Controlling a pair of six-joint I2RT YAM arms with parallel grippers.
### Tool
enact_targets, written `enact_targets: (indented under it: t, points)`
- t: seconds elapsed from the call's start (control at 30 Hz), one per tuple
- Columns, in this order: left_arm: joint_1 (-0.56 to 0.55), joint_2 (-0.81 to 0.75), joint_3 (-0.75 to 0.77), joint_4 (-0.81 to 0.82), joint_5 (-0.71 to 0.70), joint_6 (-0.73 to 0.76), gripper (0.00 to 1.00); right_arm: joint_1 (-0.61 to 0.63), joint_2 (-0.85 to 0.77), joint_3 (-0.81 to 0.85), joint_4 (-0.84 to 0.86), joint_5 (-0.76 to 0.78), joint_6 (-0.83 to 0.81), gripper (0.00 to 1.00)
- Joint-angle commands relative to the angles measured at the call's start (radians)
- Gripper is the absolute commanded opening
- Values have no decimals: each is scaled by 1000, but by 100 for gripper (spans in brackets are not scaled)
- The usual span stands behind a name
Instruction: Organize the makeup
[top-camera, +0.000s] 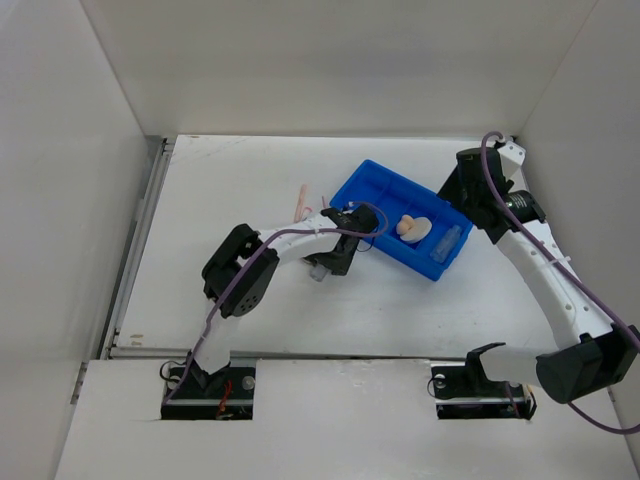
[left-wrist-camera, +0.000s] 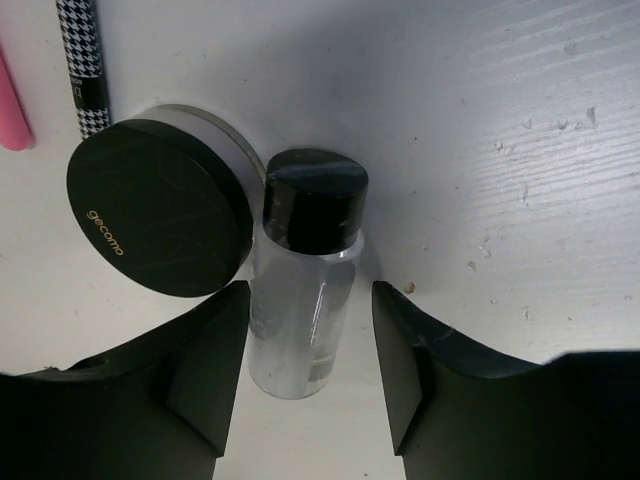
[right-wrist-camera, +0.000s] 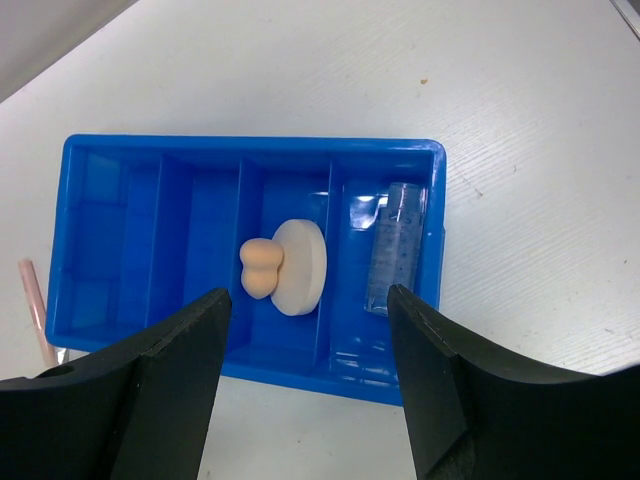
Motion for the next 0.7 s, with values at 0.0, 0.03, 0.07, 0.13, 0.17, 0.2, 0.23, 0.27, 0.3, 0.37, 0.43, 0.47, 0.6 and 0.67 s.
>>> enact_targets:
  t: [0.0,0.03,0.07,0.13,0.17,0.2,0.23,0.27,0.3,0.37,0.43,0.47,0.6,0.67]
  points:
    - [1,2,11,18,-1,-14,48,-3,-14,-4,1,9,-12,70]
    - [1,2,11,18,-1,-14,45,-3,-14,-4,1,0,-12,70]
    - [1,2,11,27,-1,-14,44,-3,-14,-4,1,0,-12,70]
    - [1,2,11,27,21,-14,41,-3,-23,-4,1,0,-12,70]
    - [1,2,11,27,21,-14,37,-3,-23,-4,1,0,-12,70]
    - [1,2,11,27,21,-14,33,-3,-23,-4,1,0,-12,70]
    - [1,2,11,27,30,-14,27,-3,-34,-4,1,0,-12,70]
    - [1,-10,11,27,30,-14,16,-3,-34,5,-8,9,-12,70]
    - [1,-37,11,15,30,-14,10,-3,-34,5,-8,20,-12,70]
    - [1,-90,-4,-1,39,-14,2,-3,-43,14,-20,31,-21,70]
    - [1,-193,-17,-37,51,-5,0,-3,-43,14,-30,41,-21,70]
    - [1,-231,-17,-53,61,-5,0,-3,-53,14,-30,41,-21,70]
    - [1,-349,76,-134,122,84,0,-40,-53,14,-30,5,-21,70]
    - [1,-339,155,-158,154,122,0,-51,-53,14,-19,-18,-21,70]
